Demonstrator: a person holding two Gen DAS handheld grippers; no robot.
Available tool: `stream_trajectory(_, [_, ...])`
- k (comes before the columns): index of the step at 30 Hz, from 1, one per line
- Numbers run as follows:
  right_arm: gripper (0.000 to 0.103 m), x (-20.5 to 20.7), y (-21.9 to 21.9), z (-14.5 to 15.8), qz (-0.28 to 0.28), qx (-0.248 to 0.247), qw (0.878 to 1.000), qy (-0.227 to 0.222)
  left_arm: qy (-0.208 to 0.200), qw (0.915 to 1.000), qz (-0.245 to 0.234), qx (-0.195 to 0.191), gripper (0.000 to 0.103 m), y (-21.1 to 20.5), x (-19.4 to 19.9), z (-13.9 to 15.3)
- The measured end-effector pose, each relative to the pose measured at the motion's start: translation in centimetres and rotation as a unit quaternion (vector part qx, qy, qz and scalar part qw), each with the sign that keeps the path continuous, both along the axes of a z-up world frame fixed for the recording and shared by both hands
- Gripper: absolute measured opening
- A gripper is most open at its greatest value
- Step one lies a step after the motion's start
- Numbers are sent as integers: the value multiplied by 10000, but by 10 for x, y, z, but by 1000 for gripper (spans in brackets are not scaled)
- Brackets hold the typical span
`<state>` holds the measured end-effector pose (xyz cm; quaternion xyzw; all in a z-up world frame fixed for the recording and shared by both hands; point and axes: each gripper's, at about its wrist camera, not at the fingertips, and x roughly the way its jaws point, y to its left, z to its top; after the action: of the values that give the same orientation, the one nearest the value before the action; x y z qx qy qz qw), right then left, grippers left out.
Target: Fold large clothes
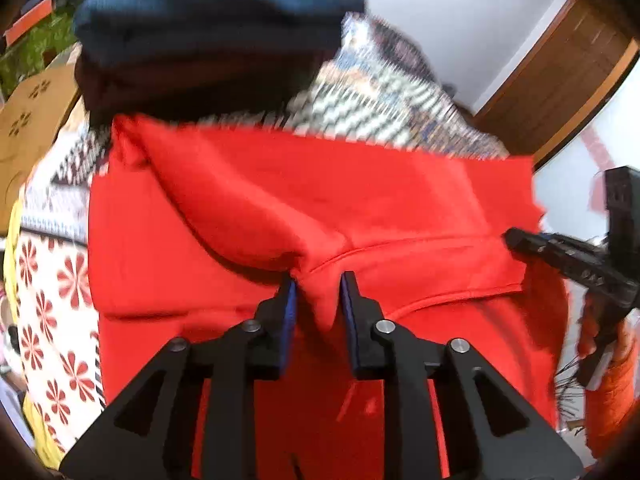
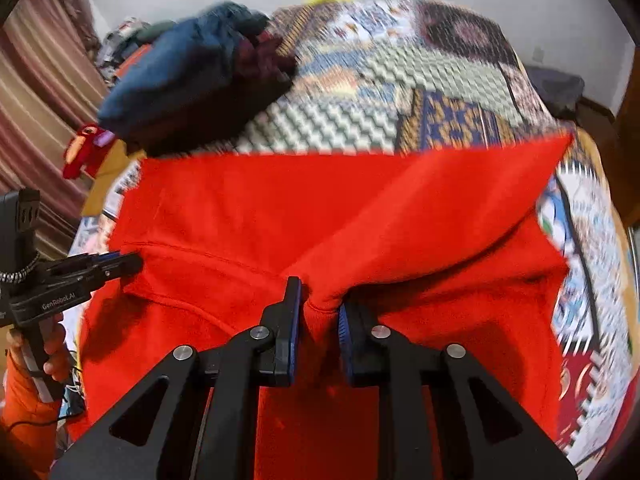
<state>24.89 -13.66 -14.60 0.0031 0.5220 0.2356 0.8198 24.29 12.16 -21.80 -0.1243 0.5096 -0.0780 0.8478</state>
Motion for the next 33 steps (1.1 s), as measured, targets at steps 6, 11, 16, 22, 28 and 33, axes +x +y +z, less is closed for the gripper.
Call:
stream_trajectory(6, [31,-10,-25,4,-56,-24,9998,164,125,9980,210,586,50,14,-21,-18])
stream_trajectory(11, [50,-9,-59,26,-578,189,9981,-40,-61,9963,528,680,55,44,-29,1])
stream_trajectory(16, [63,6,-89,39,-1233,158,9919,-264,-509,9880,1270,714,72,88,-27,23])
stream_trajectory(22, [63,40,-117,27,-1731,375,9842,51,-364,9859,1624,-189,73,141,8,10])
stream_trajectory(28, [63,71,-122,0,-1846,767,9780,595,200,9800,1686,-1041,73,164,47,-40])
stream_trajectory(33, [62,86,-113,-17,-1663,929,9788,751,245,9800,1426,-1368,71,152,58,-51])
